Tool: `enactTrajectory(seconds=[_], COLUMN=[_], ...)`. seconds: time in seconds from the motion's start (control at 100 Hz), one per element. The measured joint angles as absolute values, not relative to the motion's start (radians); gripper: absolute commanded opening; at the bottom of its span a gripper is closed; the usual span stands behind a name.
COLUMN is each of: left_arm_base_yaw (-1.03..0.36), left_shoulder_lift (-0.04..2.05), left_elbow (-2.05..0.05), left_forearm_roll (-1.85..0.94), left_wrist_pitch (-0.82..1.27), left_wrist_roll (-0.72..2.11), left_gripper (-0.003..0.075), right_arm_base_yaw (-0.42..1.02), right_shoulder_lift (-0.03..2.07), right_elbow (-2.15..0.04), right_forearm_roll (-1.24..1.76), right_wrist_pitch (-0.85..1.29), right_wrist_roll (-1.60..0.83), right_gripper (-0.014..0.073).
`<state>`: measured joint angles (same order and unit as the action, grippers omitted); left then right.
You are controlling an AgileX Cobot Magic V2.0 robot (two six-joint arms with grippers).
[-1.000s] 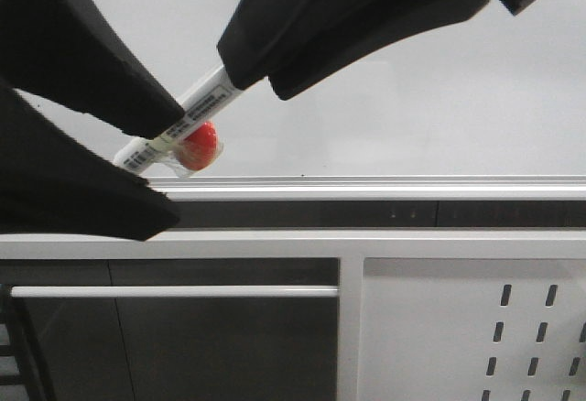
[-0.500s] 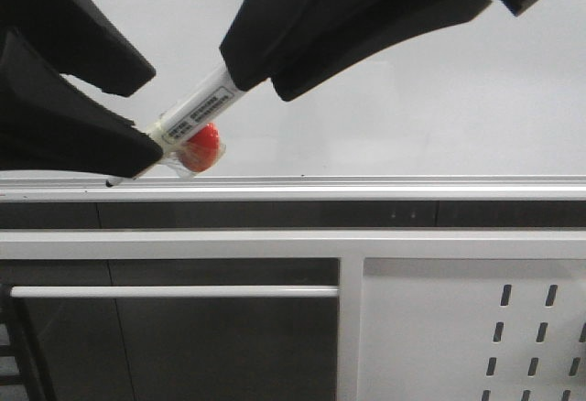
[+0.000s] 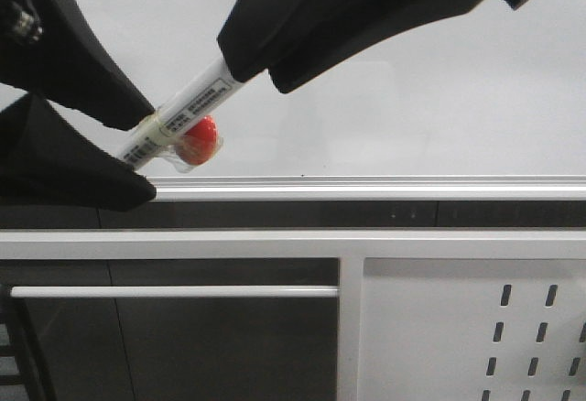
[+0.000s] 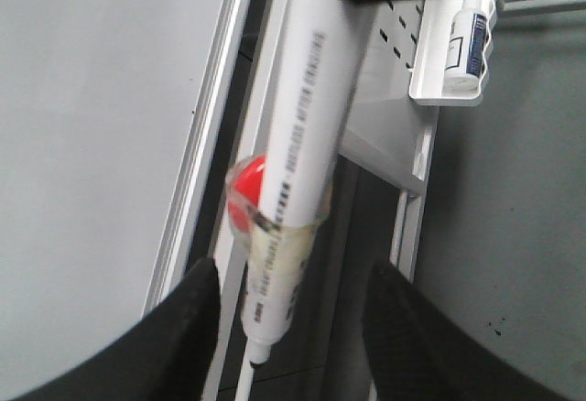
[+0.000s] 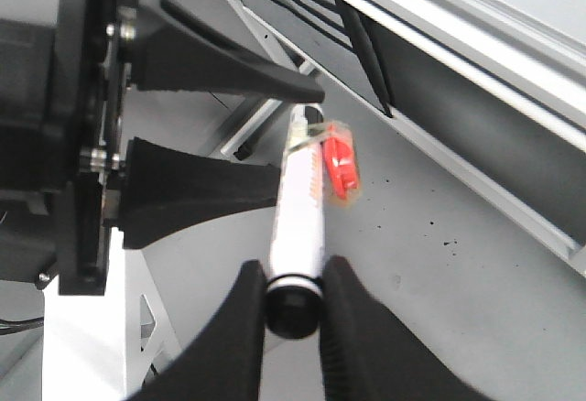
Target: Write number 1 on whiteboard
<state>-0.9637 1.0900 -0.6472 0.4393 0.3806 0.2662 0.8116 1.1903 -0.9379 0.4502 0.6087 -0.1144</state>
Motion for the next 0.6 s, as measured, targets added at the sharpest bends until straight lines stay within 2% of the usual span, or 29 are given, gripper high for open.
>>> enactTrajectory(seconds=[0.15, 0.41, 0.6], left_arm_base_yaw=[-0.964, -0.964, -0.964], left_shoulder_lift=[1.096, 1.096, 1.096], left_elbow=[-0.647, -0.647, -0.647], left_forearm_roll=[0.448, 0.458, 0.462], left_wrist_pitch=[0.381, 0.385, 0.387], left_wrist_roll=[0.266, 0.266, 0.264], left_gripper=[0.0277, 0.0127, 0.0060], right_arm_base_yaw=[0.812, 0.812, 0.812], right_shoulder_lift=[1.190, 1.190, 1.190], right_elbow=[-0.938, -0.938, -0.938], right_forearm_roll=[0.450, 0.450, 0.450], right_wrist_pitch=[0.609, 0.609, 0.613], right_wrist_roll=[-0.114, -0.113, -0.113], right_gripper=[-0.0051, -0.0051, -0.0051])
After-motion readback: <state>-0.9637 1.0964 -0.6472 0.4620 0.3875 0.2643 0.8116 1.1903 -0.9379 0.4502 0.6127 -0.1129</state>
